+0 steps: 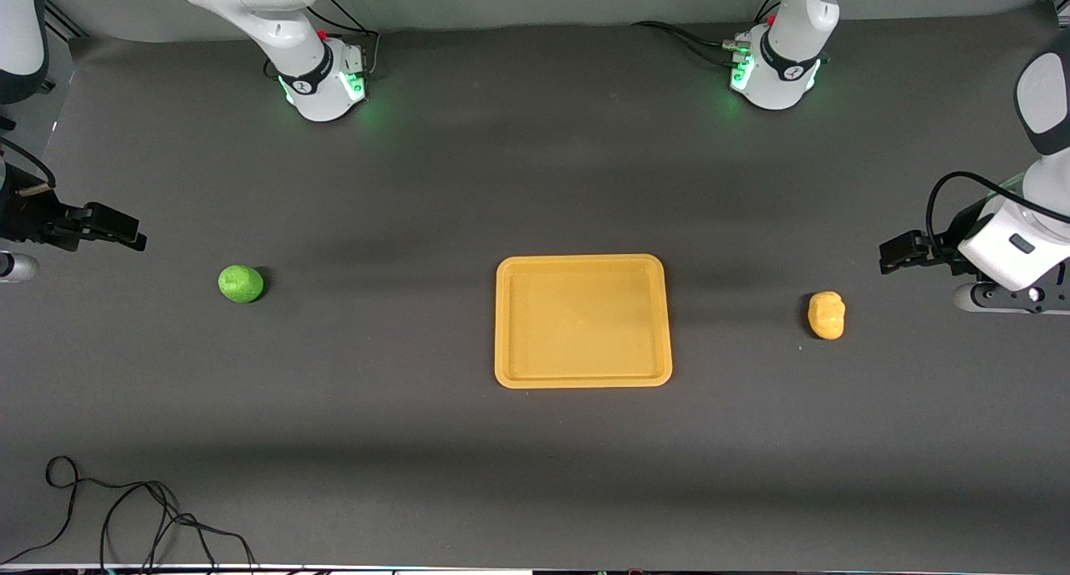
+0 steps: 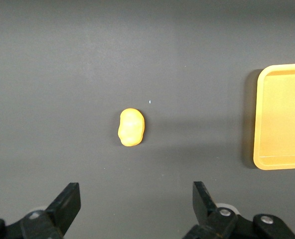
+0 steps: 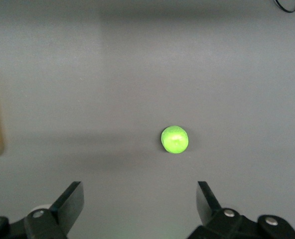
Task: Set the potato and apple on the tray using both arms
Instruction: 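Reach the left gripper down to the yellow potato and close on it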
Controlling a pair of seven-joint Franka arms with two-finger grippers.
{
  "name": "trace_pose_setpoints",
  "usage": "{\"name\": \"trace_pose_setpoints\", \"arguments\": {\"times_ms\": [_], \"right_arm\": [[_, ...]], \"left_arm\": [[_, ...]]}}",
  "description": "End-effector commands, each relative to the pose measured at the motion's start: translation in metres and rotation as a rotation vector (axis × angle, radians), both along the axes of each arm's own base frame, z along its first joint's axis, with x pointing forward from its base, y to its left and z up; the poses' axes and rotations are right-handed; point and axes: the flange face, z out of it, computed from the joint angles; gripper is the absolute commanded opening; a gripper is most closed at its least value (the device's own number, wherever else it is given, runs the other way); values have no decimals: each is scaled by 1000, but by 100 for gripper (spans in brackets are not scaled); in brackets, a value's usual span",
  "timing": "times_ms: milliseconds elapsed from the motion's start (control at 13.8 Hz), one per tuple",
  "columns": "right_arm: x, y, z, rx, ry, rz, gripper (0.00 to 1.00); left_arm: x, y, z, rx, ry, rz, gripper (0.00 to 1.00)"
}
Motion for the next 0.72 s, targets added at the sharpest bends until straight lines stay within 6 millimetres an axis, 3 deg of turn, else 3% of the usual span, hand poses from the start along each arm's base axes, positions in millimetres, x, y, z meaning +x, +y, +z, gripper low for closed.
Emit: {"name": "trace_pose_setpoints", "arguments": {"times_ms": [0,435,652], "right_arm": [[-2,0,7,7,1,-11,100],[-4,1,9,9,7,-8,100],[-5,1,7,10,16,-7,100]], "left_arm": [[-4,-3,-3,9,14,-6,100],[-3,-6,-8,21,10,-15,100],[-7,-4,-51,43,-9,-24,99]]}}
